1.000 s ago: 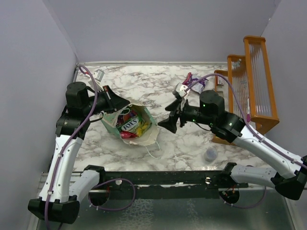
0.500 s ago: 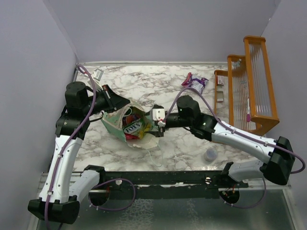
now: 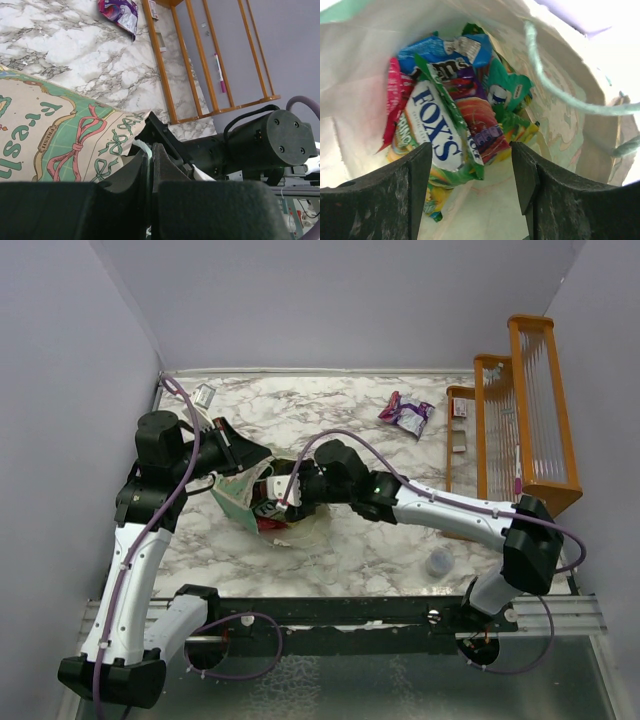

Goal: Take the snacks out of the paper bag
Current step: Take out the snack from the paper bag.

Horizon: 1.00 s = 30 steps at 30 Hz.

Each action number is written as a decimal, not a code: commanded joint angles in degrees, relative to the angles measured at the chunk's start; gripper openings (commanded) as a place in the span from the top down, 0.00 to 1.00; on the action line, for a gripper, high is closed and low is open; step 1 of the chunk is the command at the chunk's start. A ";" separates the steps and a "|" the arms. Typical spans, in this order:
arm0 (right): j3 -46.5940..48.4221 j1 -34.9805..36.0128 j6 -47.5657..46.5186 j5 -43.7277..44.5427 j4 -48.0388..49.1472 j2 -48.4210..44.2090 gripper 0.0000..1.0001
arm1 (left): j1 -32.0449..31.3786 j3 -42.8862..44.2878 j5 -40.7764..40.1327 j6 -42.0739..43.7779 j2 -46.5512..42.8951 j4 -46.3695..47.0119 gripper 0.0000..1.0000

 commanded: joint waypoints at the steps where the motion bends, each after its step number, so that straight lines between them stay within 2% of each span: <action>1: 5.69 0.08 -0.52 6.34 -4.74 4.22 0.38 | 0.06 0.41 1.43 0.45 -0.86 0.96 1.00; 4: 4.22 0.04 0.75 7.62 -3.35 5.27 0.42 | 0.06 0.16 0.70 0.41 -1.35 0.91 1.00; 15: 0.16 0.08 2.15 6.68 0.20 4.60 0.70 | 0.06 0.55 -1.05 0.04 -2.32 -0.33 1.00; 18: 0.02 0.07 3.75 8.56 0.71 4.93 0.71 | 0.05 0.55 -1.24 -0.06 -2.35 -0.64 1.00; 19: 0.17 0.04 4.38 9.50 0.67 5.12 0.68 | 0.06 0.39 -1.05 -0.24 -2.44 -0.55 1.00; 21: 0.19 -0.01 5.23 10.19 0.60 5.36 0.53 | 0.01 0.14 -0.64 -0.55 -2.63 -0.39 1.00; 22: 0.05 0.03 5.41 10.33 0.90 5.37 0.51 | 0.05 0.03 -0.62 -0.77 -2.82 -0.29 1.00; 28: 0.25 0.03 4.77 16.01 2.37 8.17 0.53 | 0.04 -0.76 -0.74 -1.13 -2.79 0.12 1.00; 30: 0.32 0.02 4.22 16.81 3.63 9.10 0.58 | 0.06 -1.16 -0.68 -1.29 -2.60 0.54 1.00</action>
